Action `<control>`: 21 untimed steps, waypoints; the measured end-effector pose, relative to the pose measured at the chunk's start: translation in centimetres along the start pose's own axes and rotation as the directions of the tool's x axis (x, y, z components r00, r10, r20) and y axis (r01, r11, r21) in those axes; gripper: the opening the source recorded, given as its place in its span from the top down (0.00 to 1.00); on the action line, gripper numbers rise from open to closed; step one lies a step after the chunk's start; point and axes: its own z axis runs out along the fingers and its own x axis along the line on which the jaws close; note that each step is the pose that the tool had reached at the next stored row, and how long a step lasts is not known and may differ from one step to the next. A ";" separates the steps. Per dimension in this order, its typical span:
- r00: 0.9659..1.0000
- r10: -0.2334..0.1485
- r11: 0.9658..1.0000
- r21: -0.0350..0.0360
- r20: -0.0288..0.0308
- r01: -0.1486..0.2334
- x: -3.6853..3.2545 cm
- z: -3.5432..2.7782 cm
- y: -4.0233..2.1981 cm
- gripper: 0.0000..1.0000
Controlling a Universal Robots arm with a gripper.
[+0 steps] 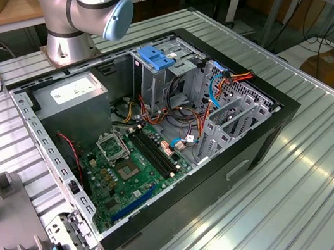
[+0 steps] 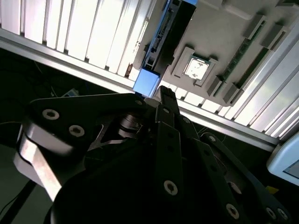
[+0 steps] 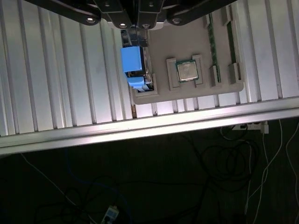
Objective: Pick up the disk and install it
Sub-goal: 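Pick up the disk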
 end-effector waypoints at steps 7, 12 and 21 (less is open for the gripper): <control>1.000 0.000 1.000 0.000 0.000 0.000 0.00 0.00 0.00 0.83; 1.000 -0.001 1.000 0.000 0.000 0.001 0.00 0.00 0.00 0.58; 1.000 -0.002 1.000 0.000 0.000 0.002 0.00 0.00 0.00 0.52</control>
